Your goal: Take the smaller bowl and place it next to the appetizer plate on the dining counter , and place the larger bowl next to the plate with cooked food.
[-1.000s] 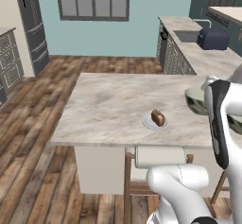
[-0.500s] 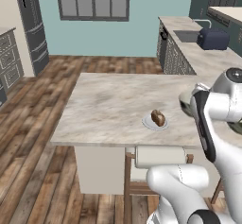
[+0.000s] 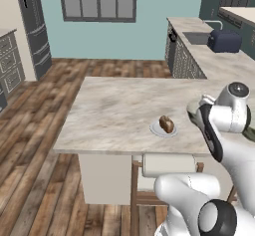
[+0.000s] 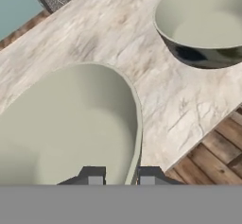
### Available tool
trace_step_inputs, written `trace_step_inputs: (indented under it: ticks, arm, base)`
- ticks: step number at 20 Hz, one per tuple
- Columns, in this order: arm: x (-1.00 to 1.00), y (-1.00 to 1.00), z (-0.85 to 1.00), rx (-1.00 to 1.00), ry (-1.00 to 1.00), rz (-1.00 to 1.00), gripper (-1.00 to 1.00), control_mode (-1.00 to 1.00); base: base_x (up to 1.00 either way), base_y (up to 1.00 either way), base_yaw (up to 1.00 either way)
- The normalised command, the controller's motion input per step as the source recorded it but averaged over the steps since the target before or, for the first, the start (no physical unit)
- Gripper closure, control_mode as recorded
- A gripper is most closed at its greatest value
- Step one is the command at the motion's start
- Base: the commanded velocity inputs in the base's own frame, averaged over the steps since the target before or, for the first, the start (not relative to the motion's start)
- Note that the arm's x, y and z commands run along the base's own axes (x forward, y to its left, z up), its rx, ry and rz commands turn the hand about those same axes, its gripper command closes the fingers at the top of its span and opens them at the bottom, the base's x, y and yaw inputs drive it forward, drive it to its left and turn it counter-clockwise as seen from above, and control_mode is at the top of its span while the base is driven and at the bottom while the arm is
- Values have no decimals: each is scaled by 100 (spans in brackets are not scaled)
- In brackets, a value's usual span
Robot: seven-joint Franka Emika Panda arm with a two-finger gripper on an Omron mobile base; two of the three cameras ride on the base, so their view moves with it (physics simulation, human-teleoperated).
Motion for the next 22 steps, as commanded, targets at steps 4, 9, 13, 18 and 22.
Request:
trace_step_inputs:
  ticks: [4,9,13,18,22]
  arm:
    - [40,-12,-33,0,5,-1,100,-100]
    - [41,0,-30,0,8,0,100,-100]
    - [44,-1,-32,0,8,0,100,-100]
    - [45,-16,-46,0,3,0,100,-100]
    - [39,-22,-48,0,0,0,100,-100]
  base:
    - [0,0,0]
    - [0,0,0]
    - [0,0,0]
    - [0,0,0]
    - [0,0,0]
